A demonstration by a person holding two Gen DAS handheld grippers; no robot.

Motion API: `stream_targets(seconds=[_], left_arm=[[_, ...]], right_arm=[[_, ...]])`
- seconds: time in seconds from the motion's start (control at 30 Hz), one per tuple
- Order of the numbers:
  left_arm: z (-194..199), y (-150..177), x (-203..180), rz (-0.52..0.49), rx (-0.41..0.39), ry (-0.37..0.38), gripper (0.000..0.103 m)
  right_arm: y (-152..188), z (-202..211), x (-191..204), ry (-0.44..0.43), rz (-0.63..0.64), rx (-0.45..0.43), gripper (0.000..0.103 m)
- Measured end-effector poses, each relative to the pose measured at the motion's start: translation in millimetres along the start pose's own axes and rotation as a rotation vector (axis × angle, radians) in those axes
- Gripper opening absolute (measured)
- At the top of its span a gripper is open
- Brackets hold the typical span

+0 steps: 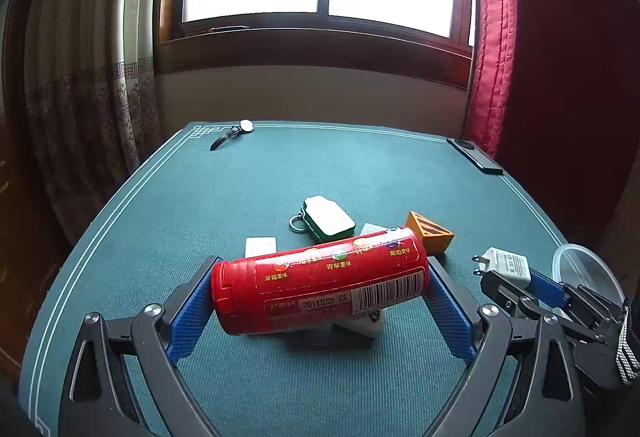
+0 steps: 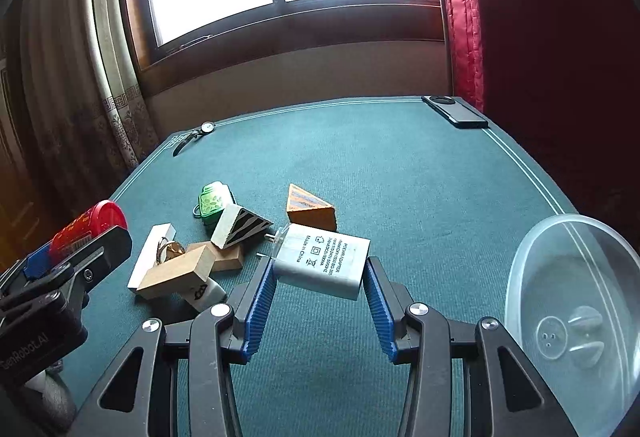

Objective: Organize rigid objects
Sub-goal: 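Carry the red can with the left gripper while the right carries the charger toward the bowl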

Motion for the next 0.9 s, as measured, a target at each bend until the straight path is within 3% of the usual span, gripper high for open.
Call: stream_targets(seconds=[0.5, 0.9], left_arm=[[10.7, -7.0, -69.5, -0.044, -0.002, 0.091, 0.096], [18.1, -13.7, -115.9, -0.112, -0.002, 0.143, 0.096]], right_arm=[[-8.2, 60.6, -105.9, 0.151, -0.094, -0.074, 0.048], [-8.2, 71.7, -187.6, 0.292, -0.189, -0.084, 0.048]])
Point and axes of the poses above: each gripper's, at about its wrist camera, not at the fingertips, and z roughly against the way its jaws point, x to its left, y to its underside, the point moved 10 cm from there along -z, roughly the way its jaws point, and after that the axes turned 15 degrees about -z, right-handed, at the moved point
